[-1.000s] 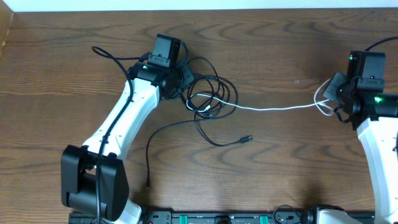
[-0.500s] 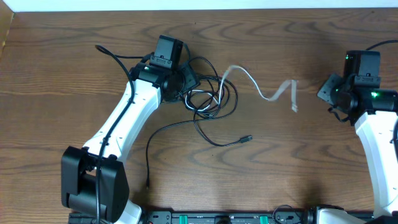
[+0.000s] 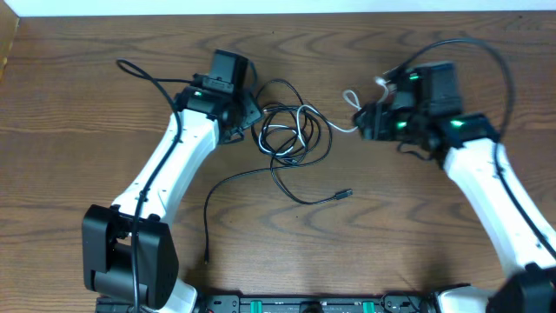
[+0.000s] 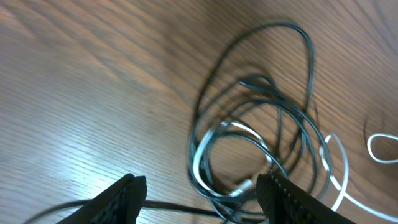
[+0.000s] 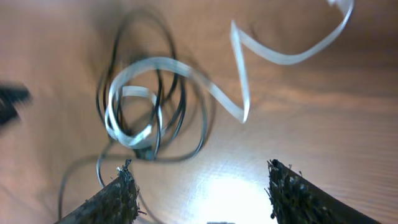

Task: Untangle cables

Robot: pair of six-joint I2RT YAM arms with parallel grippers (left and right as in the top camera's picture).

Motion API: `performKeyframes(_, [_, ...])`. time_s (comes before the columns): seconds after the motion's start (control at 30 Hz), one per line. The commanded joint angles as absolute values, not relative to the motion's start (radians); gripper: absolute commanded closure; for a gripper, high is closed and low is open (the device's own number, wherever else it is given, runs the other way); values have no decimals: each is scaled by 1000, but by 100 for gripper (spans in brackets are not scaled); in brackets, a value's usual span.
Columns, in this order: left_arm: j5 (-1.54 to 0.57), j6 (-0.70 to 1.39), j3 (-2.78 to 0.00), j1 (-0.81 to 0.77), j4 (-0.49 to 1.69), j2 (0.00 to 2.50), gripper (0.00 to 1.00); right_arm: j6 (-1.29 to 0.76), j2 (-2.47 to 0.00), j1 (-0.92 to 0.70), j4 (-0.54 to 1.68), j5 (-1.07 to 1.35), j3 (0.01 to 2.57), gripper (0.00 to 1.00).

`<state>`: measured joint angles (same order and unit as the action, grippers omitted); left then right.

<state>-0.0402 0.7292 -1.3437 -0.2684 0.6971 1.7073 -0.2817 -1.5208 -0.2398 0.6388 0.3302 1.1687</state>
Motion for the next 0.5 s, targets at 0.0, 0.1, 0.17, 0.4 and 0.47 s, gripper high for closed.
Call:
performKeyframes(0.0, [-7,733,-1340,-232,712,1718,36,-192,-1587,-298,647,374,1169,33])
performKeyframes(0.1, [-6,733,-1340,-210,730,1718,36,-101,-1643,-355,635,403,1169,32])
performKeyframes(0.17, [-6,733,-1340,-203,738,1718,36,-45,-1678,-391,615,402,1169,31])
performKeyframes(0.4, [-7,734,-1340,-201,746,1718,21,-25,-1829,-493,451,274,1169,36])
performKeyframes(0.47, [-7,733,-1340,-201,755,1718,16,-25,-1865,-511,398,264,1169,41])
